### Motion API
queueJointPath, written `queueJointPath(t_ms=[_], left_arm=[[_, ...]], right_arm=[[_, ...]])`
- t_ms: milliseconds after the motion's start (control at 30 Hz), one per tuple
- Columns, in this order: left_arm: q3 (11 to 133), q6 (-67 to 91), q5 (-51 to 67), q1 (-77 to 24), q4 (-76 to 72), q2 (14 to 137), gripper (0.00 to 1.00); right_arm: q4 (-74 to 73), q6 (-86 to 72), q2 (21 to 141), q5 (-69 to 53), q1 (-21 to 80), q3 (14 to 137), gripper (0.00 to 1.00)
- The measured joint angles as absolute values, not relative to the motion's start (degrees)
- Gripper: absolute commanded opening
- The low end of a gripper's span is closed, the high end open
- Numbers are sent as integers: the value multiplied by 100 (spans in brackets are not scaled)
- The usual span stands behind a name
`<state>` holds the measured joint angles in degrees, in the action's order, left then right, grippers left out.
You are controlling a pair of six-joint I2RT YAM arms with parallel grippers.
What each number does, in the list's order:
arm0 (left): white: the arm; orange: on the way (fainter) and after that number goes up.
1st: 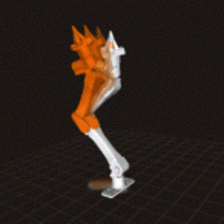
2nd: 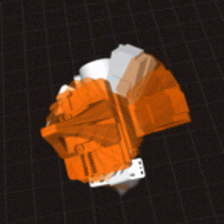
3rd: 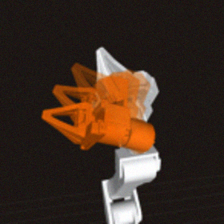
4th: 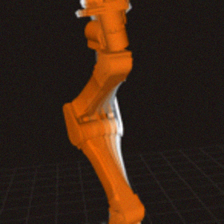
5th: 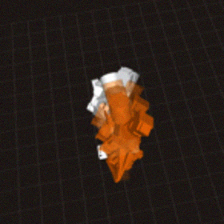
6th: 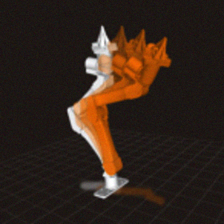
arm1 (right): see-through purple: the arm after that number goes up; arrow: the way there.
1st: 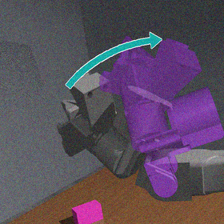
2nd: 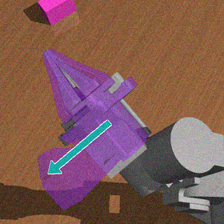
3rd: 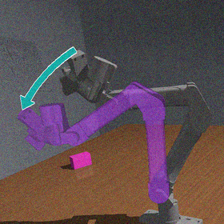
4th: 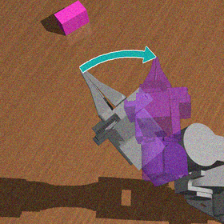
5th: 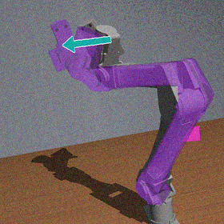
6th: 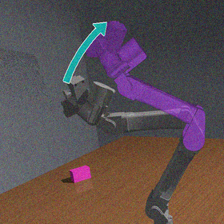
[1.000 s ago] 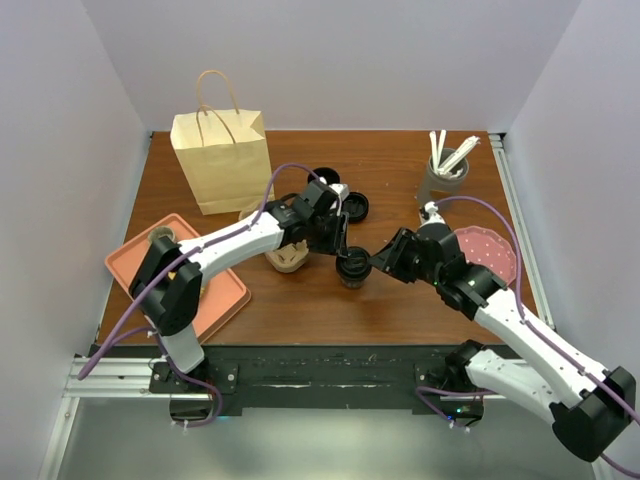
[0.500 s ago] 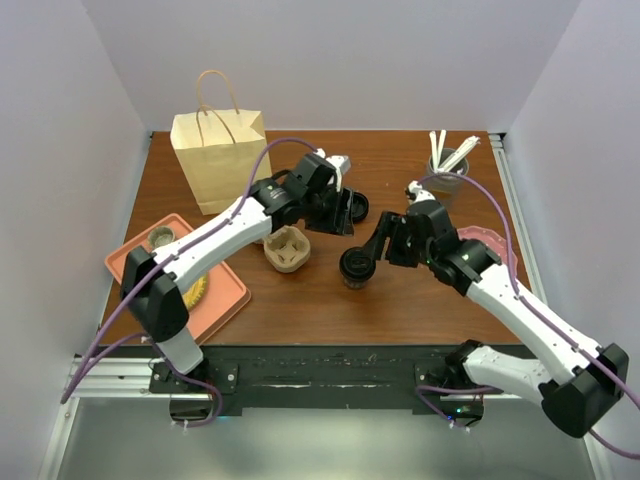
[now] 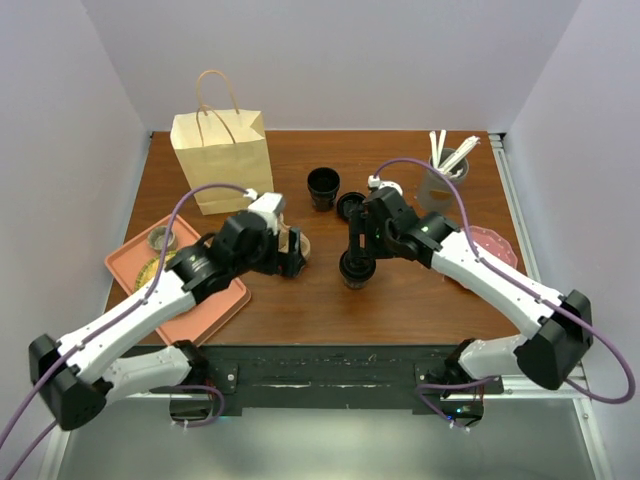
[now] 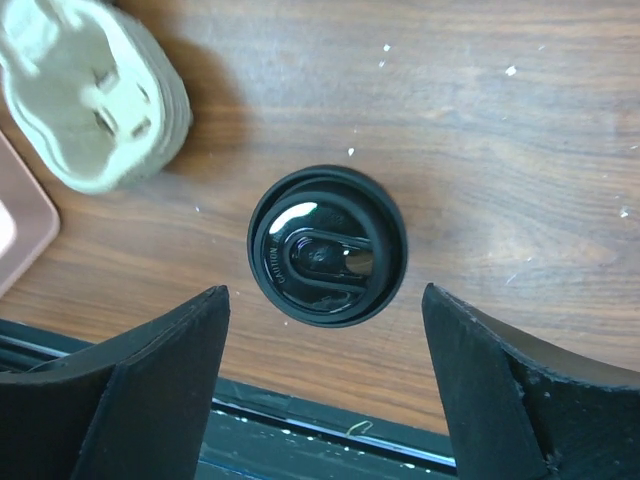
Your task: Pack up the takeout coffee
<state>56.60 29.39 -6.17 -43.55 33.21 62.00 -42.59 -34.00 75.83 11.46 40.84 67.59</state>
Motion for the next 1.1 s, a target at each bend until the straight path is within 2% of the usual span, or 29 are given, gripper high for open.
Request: queueJointPath(t_ms=[267, 567, 900, 1100], left_arm=[[4751, 2930, -1044, -4355, 3267, 5343, 100], [4506, 2934, -1083, -4355, 3251, 5037, 100], [4506, 2934, -1140, -4355, 3218, 4917, 100], [4506, 2934, -1140, -4355, 3218, 4943, 100]], right_arm=[[-4377, -3380, 8256, 1439, 4512, 6956, 84], [-4558, -3380, 8888, 1916, 4705, 7275, 81], [-4628, -3389, 8941, 2051, 4775, 7275, 73], [-4602, -3411, 8952, 2051, 4788, 7273, 74]])
